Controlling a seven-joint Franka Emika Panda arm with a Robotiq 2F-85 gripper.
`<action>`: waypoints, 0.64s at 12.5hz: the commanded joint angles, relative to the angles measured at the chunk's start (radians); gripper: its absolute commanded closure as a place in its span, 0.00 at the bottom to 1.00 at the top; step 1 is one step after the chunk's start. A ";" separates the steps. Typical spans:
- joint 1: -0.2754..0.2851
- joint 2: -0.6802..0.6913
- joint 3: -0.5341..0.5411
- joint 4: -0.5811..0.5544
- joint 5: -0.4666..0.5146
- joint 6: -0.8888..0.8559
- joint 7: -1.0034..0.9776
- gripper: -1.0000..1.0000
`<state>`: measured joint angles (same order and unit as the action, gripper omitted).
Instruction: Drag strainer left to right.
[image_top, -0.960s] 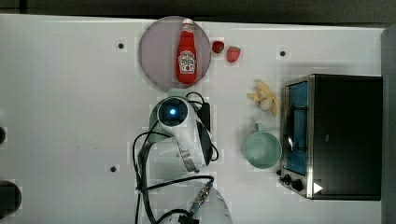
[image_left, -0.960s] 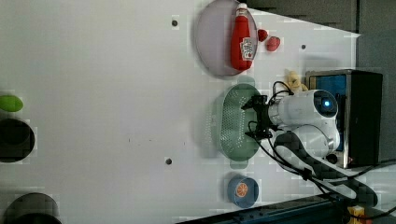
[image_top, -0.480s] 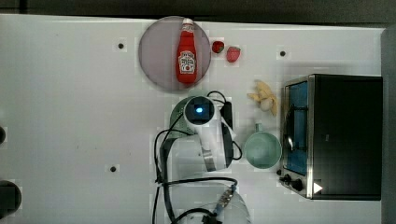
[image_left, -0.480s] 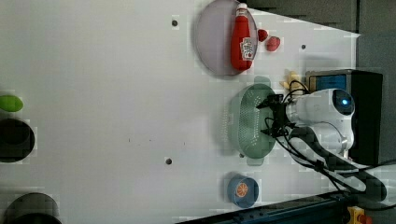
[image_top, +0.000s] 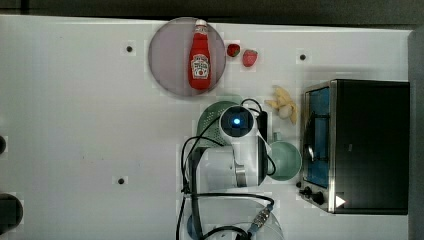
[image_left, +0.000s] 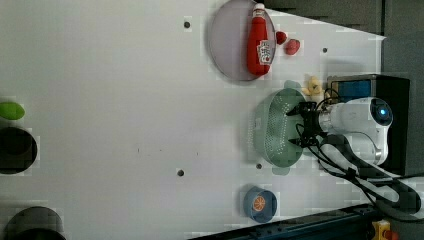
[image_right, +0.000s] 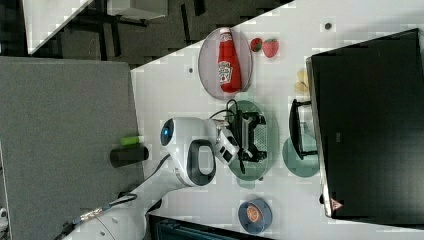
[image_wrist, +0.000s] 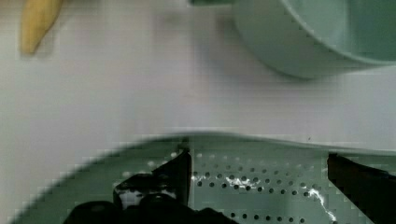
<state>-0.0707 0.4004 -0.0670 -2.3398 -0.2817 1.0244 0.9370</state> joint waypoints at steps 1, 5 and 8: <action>0.005 -0.065 0.049 0.001 -0.017 -0.020 -0.141 0.00; 0.005 -0.313 0.112 -0.033 0.046 -0.140 -0.421 0.00; 0.005 -0.557 0.110 -0.022 0.214 -0.404 -0.629 0.00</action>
<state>-0.0406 -0.0729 0.0497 -2.3965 -0.0782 0.6299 0.4819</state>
